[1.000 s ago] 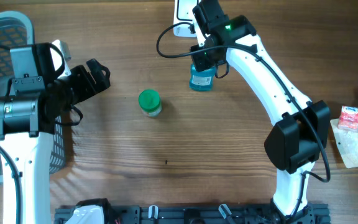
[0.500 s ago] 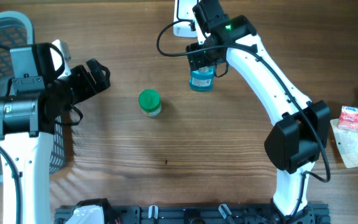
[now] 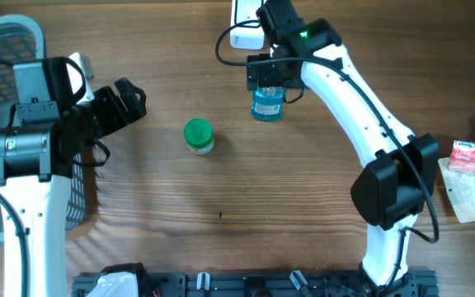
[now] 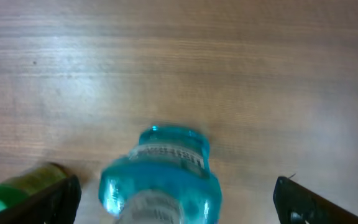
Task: Scan the item barcode
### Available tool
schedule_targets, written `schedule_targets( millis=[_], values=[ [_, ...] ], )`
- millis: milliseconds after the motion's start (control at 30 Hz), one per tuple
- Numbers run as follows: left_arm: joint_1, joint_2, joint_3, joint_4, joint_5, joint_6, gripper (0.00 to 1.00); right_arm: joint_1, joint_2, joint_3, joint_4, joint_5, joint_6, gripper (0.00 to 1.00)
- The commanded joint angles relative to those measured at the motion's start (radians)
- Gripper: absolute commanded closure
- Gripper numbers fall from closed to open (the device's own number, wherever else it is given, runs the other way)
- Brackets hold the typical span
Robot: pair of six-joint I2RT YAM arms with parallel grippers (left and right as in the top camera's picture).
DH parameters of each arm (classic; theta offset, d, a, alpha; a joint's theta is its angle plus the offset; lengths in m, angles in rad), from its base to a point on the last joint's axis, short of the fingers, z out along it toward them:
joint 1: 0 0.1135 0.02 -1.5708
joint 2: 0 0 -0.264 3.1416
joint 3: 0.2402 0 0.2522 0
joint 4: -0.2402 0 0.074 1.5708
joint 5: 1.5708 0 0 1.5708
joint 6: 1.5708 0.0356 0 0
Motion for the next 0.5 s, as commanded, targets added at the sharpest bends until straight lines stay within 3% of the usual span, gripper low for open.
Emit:
schedule_targets(
  millis=[0, 167, 467],
  values=[
    [0.007, -0.003, 0.014, -0.001, -0.001, 0.013, 0.0, 0.002, -0.021, 0.113, -0.102, 0.006, 0.203, 0.0],
    [0.007, -0.003, 0.014, -0.001, -0.001, 0.013, 0.0, 0.002, -0.021, 0.176, -0.2, -0.196, 0.234, 0.0],
    [0.007, -0.003, 0.014, -0.001, -0.001, 0.013, 0.0, 0.002, 0.044, 0.175, -0.26, -0.167, 0.235, 0.0]
  ],
)
